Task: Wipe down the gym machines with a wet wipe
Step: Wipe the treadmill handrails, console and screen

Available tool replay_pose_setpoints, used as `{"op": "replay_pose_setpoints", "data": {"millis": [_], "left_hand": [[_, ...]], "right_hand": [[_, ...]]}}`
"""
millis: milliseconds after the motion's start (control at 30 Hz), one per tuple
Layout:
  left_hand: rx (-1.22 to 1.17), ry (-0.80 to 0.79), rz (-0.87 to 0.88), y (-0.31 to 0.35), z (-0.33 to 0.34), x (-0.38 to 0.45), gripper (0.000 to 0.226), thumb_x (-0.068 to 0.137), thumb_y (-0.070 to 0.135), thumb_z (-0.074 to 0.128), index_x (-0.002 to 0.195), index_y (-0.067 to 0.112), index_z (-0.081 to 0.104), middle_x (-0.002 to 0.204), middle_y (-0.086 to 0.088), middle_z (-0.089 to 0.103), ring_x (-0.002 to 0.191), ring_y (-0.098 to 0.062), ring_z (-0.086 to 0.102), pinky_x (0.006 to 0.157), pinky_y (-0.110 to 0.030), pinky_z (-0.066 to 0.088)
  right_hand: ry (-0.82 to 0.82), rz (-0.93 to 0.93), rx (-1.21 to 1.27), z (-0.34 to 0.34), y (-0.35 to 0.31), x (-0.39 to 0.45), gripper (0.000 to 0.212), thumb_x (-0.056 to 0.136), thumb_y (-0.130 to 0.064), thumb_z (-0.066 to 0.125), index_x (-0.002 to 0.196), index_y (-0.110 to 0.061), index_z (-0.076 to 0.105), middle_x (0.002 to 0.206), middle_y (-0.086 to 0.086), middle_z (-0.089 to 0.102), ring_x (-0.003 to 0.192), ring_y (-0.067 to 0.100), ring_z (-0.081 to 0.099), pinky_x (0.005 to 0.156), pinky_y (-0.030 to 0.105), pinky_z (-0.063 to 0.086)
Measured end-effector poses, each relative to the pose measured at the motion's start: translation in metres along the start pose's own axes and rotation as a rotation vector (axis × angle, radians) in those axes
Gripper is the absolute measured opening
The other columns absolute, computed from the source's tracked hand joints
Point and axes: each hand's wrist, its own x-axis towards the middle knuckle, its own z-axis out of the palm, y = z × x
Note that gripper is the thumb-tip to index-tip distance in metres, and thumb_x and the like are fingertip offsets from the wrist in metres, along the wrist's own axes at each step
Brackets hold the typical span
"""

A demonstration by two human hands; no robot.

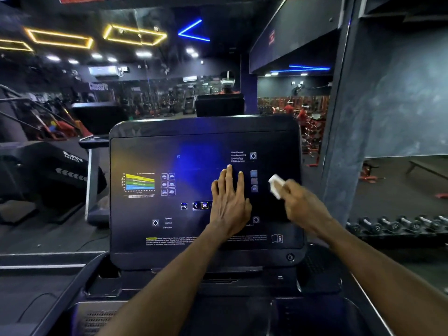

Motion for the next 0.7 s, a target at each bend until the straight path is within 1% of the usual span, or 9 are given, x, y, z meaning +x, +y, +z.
{"op": "replay_pose_setpoints", "data": {"millis": [67, 167, 233, 267, 367, 400, 533, 633, 700], "left_hand": [[0.002, 0.002, -0.003, 0.004, 0.001, 0.003, 0.073, 0.087, 0.035, 0.052, 0.15, 0.005, 0.031, 0.16, -0.026, 0.013, 0.145, -0.041, 0.016, 0.113, -0.054, 0.025], [-0.018, 0.02, -0.022, 0.009, -0.001, 0.009, 0.071, 0.087, 0.035, 0.052, 0.149, 0.007, 0.032, 0.159, -0.023, 0.015, 0.144, -0.037, 0.015, 0.112, -0.053, 0.024], [-0.018, 0.039, -0.046, 0.009, -0.001, 0.012, 0.069, 0.086, 0.034, 0.055, 0.147, 0.008, 0.036, 0.156, -0.022, 0.021, 0.139, -0.035, 0.018, 0.109, -0.052, 0.028], [-0.02, 0.05, -0.055, 0.009, -0.002, 0.013, 0.068, 0.085, 0.033, 0.057, 0.145, 0.008, 0.038, 0.154, -0.022, 0.024, 0.137, -0.035, 0.021, 0.107, -0.052, 0.03], [-0.025, 0.061, -0.05, 0.007, -0.005, 0.018, 0.067, 0.083, 0.032, 0.058, 0.143, 0.008, 0.039, 0.149, -0.021, 0.029, 0.131, -0.037, 0.028, 0.103, -0.052, 0.033], [-0.03, 0.069, -0.047, 0.006, -0.007, 0.021, 0.067, 0.083, 0.031, 0.057, 0.143, 0.007, 0.038, 0.148, -0.021, 0.029, 0.13, -0.037, 0.029, 0.103, -0.052, 0.034], [-0.069, 0.085, -0.056, 0.002, -0.015, 0.033, 0.069, 0.082, 0.029, 0.056, 0.144, 0.007, 0.037, 0.152, -0.02, 0.025, 0.133, -0.038, 0.028, 0.106, -0.051, 0.033], [-0.053, 0.074, -0.039, -0.001, -0.021, 0.04, 0.074, 0.08, 0.032, 0.057, 0.146, 0.008, 0.034, 0.156, -0.022, 0.019, 0.136, -0.04, 0.025, 0.107, -0.05, 0.031], [-0.04, 0.067, -0.038, -0.003, -0.024, 0.044, 0.077, 0.08, 0.033, 0.057, 0.147, 0.007, 0.032, 0.158, -0.023, 0.015, 0.138, -0.041, 0.023, 0.109, -0.051, 0.029]], "right_hand": [[-0.005, 0.072, 0.016, 0.001, 0.0, -0.012, 0.068, 0.075, 0.007, 0.059, 0.141, 0.0, 0.043, 0.096, 0.013, 0.05, 0.066, 0.026, 0.053, 0.055, 0.041, 0.055], [-0.162, -0.186, -0.007, 0.006, -0.011, -0.042, 0.077, 0.067, -0.005, 0.077, 0.139, 0.001, 0.049, 0.097, 0.007, 0.05, 0.063, 0.02, 0.055, 0.047, 0.034, 0.053], [-0.151, -0.276, -0.049, 0.002, -0.001, -0.036, 0.077, 0.064, -0.006, 0.08, 0.136, 0.0, 0.055, 0.094, 0.006, 0.051, 0.061, 0.018, 0.054, 0.046, 0.031, 0.051], [-0.108, -0.226, -0.065, -0.002, 0.006, -0.023, 0.071, 0.068, -0.004, 0.075, 0.136, -0.002, 0.055, 0.097, 0.008, 0.053, 0.063, 0.02, 0.056, 0.049, 0.032, 0.052], [-0.041, 0.201, 0.012, -0.017, 0.02, 0.012, 0.051, 0.091, -0.003, 0.05, 0.142, -0.004, 0.045, 0.12, 0.014, 0.05, 0.09, 0.031, 0.059, 0.076, 0.04, 0.055], [0.0, 0.226, 0.053, -0.019, 0.017, 0.018, 0.051, 0.092, -0.002, 0.048, 0.143, -0.003, 0.043, 0.119, 0.016, 0.05, 0.09, 0.031, 0.058, 0.077, 0.041, 0.055], [-0.092, -0.155, -0.048, -0.02, 0.01, 0.024, 0.068, 0.078, 0.0, 0.066, 0.143, -0.001, 0.045, 0.103, 0.012, 0.053, 0.07, 0.023, 0.057, 0.055, 0.034, 0.055], [0.028, 0.202, 0.012, -0.031, 0.025, 0.046, 0.066, 0.083, 0.006, 0.054, 0.147, 0.0, 0.038, 0.109, 0.017, 0.05, 0.073, 0.026, 0.057, 0.057, 0.027, 0.047], [0.038, 0.201, -0.01, -0.03, 0.019, 0.055, 0.066, 0.082, 0.007, 0.052, 0.146, 0.004, 0.038, 0.11, 0.018, 0.049, 0.078, 0.028, 0.058, 0.06, 0.027, 0.046]]}}
